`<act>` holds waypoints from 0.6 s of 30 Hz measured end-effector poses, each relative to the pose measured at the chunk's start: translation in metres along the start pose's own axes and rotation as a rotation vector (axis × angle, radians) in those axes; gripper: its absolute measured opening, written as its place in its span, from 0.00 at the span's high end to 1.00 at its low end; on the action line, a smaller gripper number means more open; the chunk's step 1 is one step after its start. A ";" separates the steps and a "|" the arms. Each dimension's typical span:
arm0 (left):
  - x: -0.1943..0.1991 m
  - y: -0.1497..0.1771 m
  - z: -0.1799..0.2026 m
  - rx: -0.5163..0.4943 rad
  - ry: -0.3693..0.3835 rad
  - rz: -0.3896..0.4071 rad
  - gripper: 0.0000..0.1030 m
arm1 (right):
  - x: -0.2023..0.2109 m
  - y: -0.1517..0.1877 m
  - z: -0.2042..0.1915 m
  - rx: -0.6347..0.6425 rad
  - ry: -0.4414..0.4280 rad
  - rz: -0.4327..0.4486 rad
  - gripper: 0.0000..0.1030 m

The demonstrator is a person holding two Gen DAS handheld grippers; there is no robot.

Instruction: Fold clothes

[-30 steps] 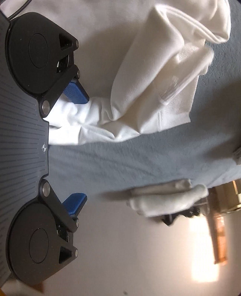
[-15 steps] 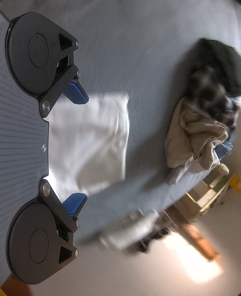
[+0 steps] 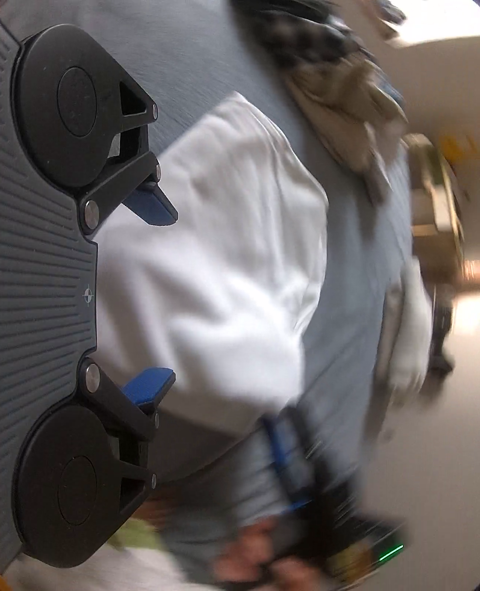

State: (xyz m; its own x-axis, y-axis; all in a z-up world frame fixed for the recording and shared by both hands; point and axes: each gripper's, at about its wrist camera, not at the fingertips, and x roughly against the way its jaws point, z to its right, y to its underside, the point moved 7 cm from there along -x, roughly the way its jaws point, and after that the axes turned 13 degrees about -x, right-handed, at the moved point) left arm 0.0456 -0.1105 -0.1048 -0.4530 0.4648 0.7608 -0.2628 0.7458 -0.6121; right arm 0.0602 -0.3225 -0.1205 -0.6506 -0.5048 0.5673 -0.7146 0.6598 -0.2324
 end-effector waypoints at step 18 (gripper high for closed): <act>-0.022 0.041 0.051 -0.273 -0.148 -0.178 0.62 | -0.058 -0.005 0.012 -0.141 0.052 -0.098 0.61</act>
State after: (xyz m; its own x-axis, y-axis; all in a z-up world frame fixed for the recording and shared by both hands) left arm 0.0008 -0.1145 -0.1574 -0.5447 0.2571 0.7983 -0.1199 0.9182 -0.3775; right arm 0.0984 -0.3030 -0.1617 -0.5629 -0.5435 0.6227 -0.7286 0.6820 -0.0633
